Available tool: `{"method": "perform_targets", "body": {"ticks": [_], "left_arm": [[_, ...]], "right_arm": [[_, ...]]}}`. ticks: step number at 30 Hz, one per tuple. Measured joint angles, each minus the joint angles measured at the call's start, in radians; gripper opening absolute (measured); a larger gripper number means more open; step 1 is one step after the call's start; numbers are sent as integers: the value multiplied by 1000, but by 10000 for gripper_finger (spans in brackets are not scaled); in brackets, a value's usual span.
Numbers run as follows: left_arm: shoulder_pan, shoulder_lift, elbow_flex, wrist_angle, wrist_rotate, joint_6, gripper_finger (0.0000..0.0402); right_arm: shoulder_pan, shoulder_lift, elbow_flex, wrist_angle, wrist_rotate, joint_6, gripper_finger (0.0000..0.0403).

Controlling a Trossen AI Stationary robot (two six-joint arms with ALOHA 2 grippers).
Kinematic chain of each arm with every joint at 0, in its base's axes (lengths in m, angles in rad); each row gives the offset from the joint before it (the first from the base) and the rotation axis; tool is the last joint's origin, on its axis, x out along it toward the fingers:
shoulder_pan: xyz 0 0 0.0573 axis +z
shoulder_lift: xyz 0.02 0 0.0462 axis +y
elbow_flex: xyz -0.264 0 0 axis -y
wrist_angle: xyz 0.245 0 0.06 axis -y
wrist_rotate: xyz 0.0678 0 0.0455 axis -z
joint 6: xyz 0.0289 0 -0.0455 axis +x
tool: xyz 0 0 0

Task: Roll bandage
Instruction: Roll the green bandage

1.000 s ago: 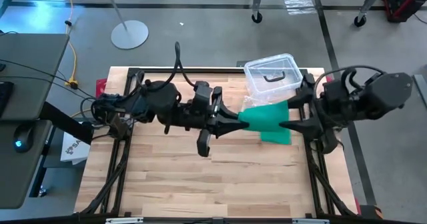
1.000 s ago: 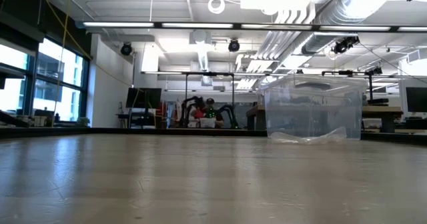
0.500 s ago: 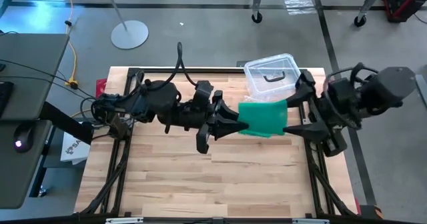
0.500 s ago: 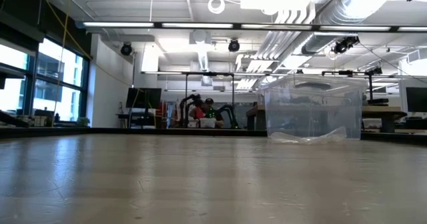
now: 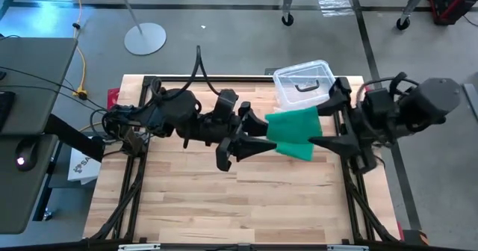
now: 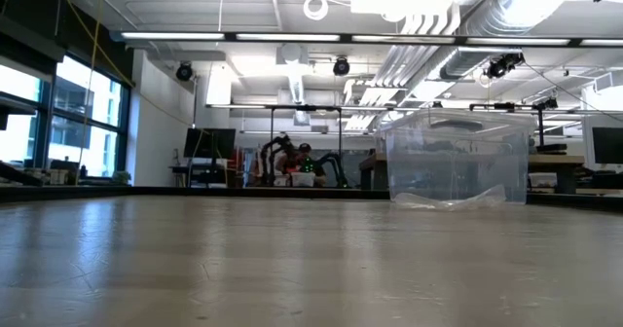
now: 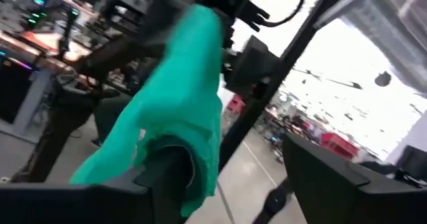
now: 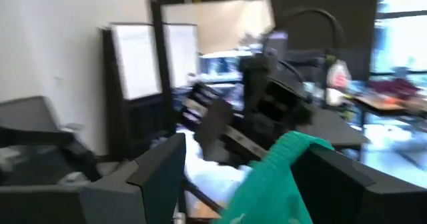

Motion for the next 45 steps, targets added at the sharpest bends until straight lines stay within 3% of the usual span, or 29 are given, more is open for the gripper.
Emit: {"method": "perform_targets", "body": {"ticks": [4,8,20,30,37,45], "left_arm": [[-8,1,0,14,57,58,237],[-29,1,-1,68,85,137,238],[-42,2,-1,132,131,186,238],[-35,1,0,134,128,191,238],[-35,1,1,146,76,192,238],[-35,0,1,260,70,229,233]], "right_arm": [[0,6,0,-54,101,25,252],[0,5,0,-94,121,75,252],[0,-1,1,-107,-1,114,253],[0,-23,1,-67,6,116,310],[0,-51,0,-46,119,187,317],[0,-73,0,-54,19,296,317]]}}
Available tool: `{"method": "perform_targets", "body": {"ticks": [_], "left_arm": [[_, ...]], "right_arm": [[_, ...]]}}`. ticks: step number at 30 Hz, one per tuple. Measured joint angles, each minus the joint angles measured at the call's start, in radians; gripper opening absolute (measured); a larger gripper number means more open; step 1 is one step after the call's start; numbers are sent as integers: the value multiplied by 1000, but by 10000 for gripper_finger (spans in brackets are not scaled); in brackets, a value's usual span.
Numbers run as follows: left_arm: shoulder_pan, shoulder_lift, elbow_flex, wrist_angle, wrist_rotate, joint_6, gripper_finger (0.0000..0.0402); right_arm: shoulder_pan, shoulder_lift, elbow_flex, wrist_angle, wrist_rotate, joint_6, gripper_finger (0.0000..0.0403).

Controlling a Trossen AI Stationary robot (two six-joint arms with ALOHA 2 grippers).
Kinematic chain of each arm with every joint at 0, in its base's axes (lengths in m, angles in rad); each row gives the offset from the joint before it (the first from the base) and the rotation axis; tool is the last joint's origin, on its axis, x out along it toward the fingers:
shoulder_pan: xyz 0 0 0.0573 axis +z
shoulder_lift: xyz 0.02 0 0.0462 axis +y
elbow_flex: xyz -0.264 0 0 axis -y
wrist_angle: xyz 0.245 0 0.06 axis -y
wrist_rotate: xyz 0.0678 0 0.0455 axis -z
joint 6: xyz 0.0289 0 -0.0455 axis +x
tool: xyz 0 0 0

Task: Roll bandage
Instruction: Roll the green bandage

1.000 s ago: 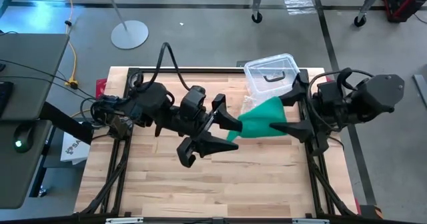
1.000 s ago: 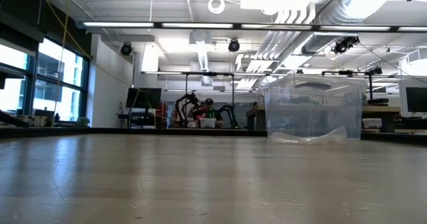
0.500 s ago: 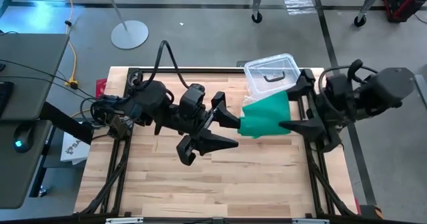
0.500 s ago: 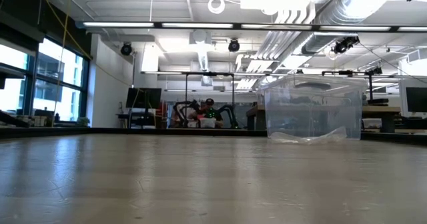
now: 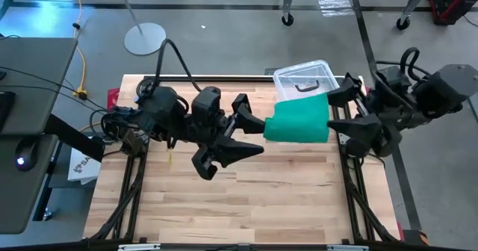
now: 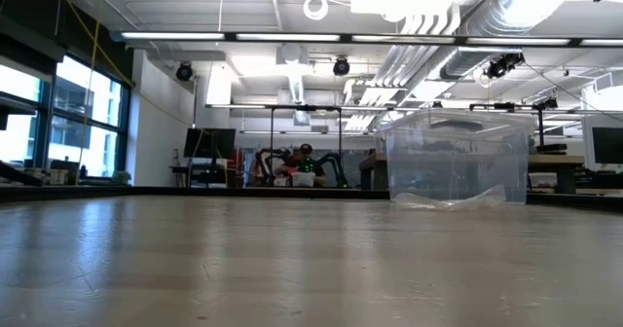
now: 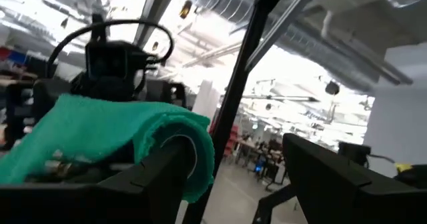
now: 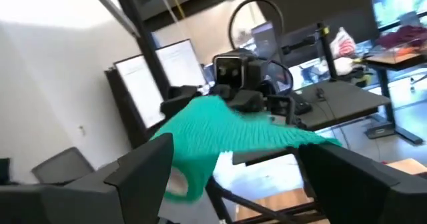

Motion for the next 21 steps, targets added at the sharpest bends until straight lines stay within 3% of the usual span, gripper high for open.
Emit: {"method": "perform_targets", "body": {"ticks": [8,15,21], "left_arm": [[0,0,0,66,6,19,232],[0,0,0,88,2,33,232],[0,0,0,89,-48,41,231]], "right_arm": [[2,-7,1,-157,-35,-25,317],[25,-6,0,-276,-183,-77,317],[87,-4,0,-326,89,-88,317]]}}
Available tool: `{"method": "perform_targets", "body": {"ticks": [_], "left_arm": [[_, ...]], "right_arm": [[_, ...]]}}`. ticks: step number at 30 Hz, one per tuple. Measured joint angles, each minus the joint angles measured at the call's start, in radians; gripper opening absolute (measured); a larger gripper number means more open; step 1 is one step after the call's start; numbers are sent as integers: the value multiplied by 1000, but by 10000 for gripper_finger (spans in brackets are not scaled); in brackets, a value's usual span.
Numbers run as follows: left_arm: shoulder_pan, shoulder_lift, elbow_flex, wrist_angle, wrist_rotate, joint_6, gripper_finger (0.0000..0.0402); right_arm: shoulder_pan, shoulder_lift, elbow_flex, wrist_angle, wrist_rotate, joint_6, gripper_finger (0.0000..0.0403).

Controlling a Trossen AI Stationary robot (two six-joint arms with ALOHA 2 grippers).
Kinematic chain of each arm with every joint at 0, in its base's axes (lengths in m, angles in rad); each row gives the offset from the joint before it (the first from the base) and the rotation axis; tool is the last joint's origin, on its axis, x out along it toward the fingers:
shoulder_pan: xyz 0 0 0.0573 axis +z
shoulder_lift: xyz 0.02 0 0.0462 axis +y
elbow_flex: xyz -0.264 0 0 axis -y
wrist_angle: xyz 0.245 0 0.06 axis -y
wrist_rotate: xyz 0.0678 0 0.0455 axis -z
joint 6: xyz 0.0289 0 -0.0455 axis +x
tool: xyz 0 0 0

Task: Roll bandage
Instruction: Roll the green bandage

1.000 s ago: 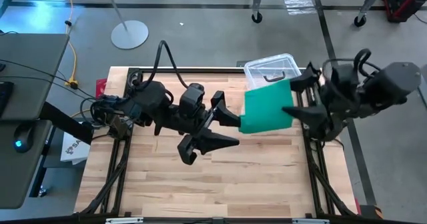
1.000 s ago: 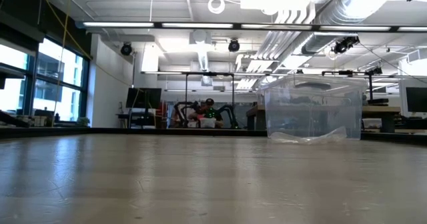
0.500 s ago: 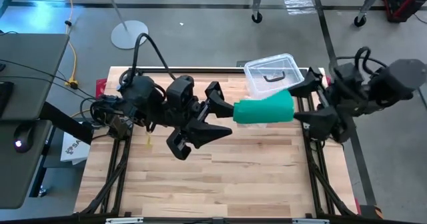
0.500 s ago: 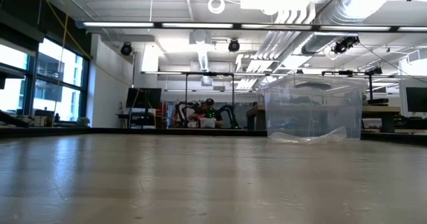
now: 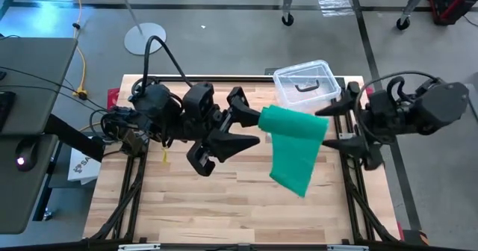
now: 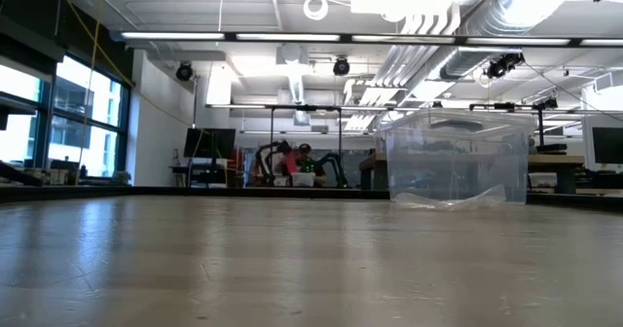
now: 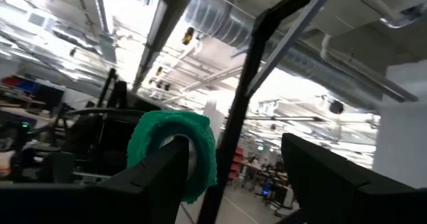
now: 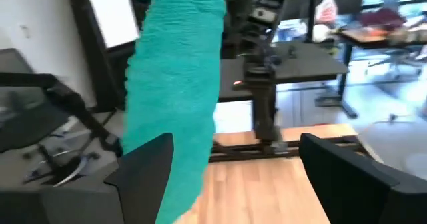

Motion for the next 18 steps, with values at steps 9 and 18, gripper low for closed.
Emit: {"method": "perform_targets", "body": {"ticks": [9,18], "left_arm": [[1,0,0,-1,-57,19,231],[1,0,0,-71,-110,20,231]], "right_arm": [[154,-35,12,91,-14,6,317],[146,30,13,350,8,-231,316]]}}
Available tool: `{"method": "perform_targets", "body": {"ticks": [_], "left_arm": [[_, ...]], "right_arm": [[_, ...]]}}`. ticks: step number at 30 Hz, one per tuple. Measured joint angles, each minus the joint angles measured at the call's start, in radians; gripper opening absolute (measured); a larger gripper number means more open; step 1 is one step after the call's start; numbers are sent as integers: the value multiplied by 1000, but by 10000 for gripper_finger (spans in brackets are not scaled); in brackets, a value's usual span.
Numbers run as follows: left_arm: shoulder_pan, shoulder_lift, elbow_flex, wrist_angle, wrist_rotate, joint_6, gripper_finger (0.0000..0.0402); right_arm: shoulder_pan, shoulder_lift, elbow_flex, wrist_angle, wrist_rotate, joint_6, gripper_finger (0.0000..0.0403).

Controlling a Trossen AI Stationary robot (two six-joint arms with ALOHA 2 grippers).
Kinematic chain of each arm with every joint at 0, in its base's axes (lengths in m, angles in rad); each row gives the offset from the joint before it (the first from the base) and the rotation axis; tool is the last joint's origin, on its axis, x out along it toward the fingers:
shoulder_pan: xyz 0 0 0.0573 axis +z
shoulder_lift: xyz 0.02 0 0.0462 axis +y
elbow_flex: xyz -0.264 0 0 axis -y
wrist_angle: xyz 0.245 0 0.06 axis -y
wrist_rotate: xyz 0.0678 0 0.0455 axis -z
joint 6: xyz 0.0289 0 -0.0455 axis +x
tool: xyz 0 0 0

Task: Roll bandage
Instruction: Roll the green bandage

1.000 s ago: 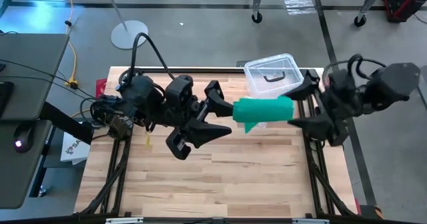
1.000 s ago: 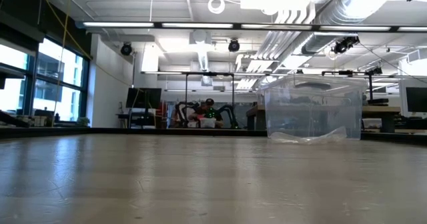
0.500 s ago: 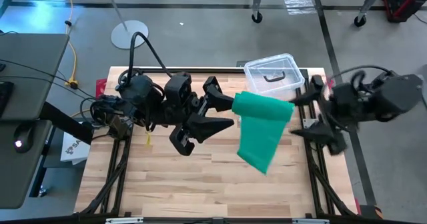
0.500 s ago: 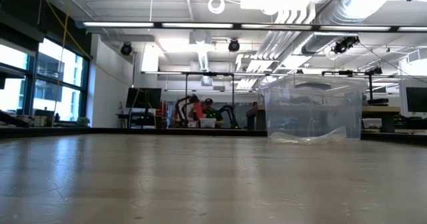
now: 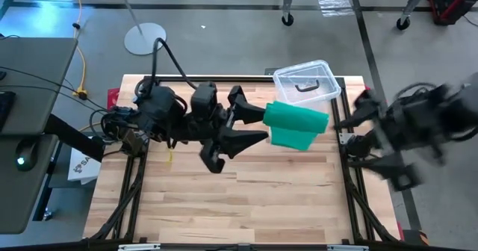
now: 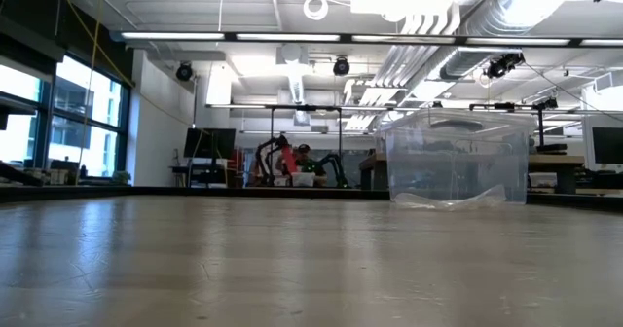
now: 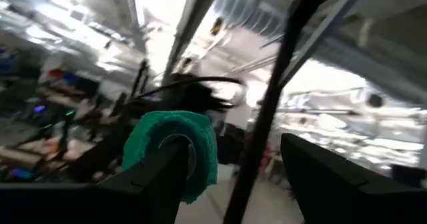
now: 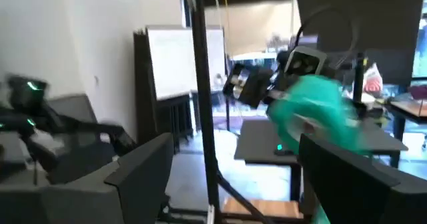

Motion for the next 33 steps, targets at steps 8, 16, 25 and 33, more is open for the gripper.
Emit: {"method": "perform_targets", "body": {"ticks": [8,16,25,33], "left_arm": [[0,0,0,-39,-22,-1,231],[-5,0,0,-43,-21,-3,231],[-3,-24,0,-43,10,-92,231],[0,-31,0,-43,36,-129,231]], "right_arm": [[-71,31,2,-13,32,26,317],[-56,26,1,-27,108,-29,317],[11,24,0,-38,210,-113,316],[8,45,0,13,221,-186,316]]}}
